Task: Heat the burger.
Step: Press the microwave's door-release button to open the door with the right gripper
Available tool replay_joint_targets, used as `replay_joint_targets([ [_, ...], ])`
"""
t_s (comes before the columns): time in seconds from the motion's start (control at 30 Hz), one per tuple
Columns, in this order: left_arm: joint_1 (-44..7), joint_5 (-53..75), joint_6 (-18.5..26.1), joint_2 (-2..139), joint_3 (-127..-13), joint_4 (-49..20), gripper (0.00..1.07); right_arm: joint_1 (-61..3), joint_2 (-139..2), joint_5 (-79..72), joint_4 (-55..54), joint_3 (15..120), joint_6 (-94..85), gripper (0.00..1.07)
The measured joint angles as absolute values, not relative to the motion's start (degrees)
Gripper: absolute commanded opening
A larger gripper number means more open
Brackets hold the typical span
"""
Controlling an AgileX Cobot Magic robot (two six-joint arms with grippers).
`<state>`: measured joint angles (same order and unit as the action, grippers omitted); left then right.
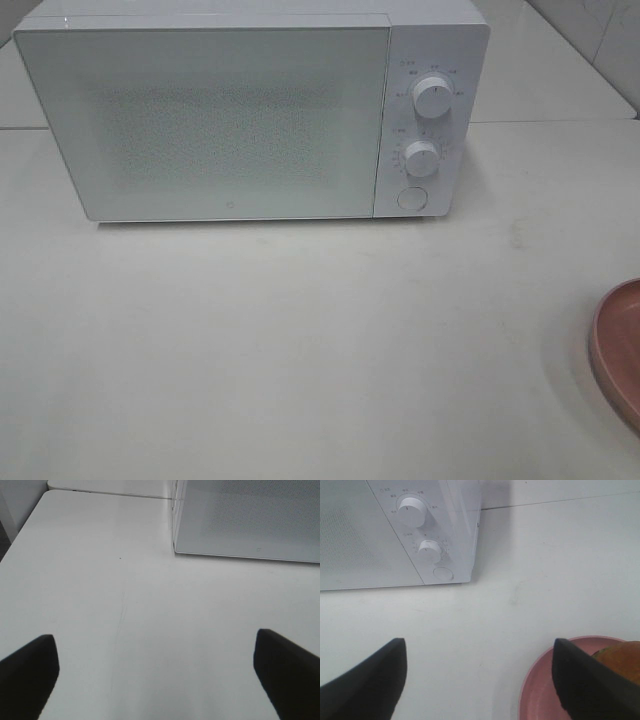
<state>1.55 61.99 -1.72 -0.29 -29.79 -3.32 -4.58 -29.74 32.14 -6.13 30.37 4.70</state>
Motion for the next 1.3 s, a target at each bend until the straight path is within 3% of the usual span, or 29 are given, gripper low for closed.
replay_joint_targets([
  [0.47, 1.55, 61.99, -1.72, -0.29, -29.79, -3.32, 0.98, -4.58, -43.14, 14.15, -5.16, 28.88, 4.7, 0.76],
  [1.3, 1.55, 61.99, -1.72, -0.29, -29.79, -3.32, 0.98, -4.58, -65.09, -44.98, -6.02, 10.83, 2.06, 0.75],
])
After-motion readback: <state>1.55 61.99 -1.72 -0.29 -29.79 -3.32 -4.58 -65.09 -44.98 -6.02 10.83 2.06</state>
